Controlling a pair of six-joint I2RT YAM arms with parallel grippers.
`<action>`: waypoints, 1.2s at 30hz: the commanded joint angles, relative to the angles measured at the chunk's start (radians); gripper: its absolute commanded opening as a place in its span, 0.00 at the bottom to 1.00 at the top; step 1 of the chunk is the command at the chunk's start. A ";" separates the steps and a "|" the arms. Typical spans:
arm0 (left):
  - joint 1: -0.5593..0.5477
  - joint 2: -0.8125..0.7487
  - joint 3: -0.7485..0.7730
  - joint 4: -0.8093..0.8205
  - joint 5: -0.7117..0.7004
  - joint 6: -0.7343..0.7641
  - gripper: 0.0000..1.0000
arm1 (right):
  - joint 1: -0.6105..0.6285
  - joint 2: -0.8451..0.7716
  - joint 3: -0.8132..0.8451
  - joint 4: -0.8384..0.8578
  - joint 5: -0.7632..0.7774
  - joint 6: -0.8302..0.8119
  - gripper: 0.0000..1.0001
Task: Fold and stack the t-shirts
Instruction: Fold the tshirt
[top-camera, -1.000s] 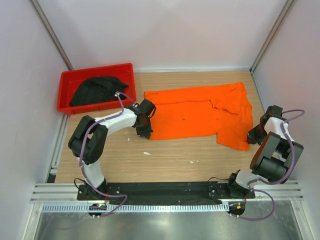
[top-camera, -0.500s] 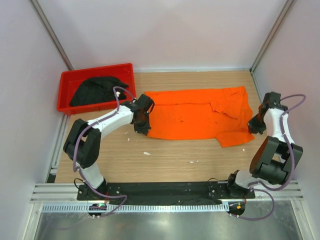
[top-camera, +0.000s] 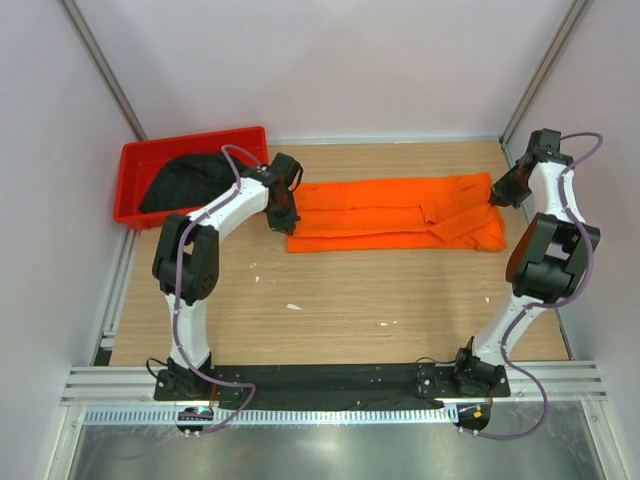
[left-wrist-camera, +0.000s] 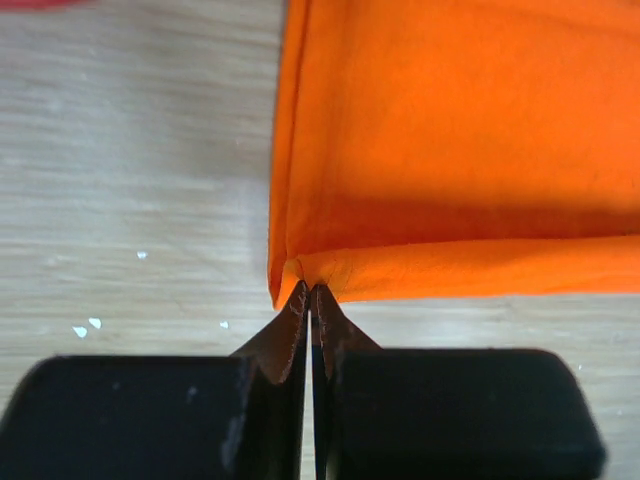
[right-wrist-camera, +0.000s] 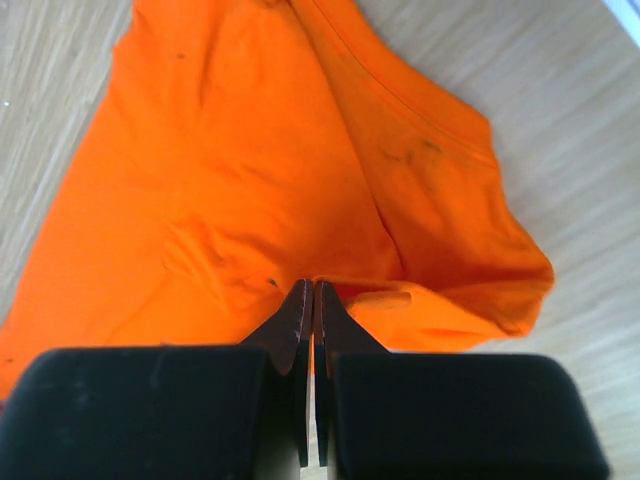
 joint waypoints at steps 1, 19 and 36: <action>0.023 0.043 0.083 -0.050 -0.009 0.010 0.00 | -0.001 0.038 0.102 -0.012 -0.071 -0.003 0.01; 0.064 0.189 0.322 -0.122 -0.071 -0.006 0.00 | -0.001 0.207 0.306 0.000 -0.160 0.051 0.01; 0.076 0.307 0.462 -0.154 -0.088 -0.033 0.00 | -0.003 0.350 0.432 0.022 -0.192 0.092 0.01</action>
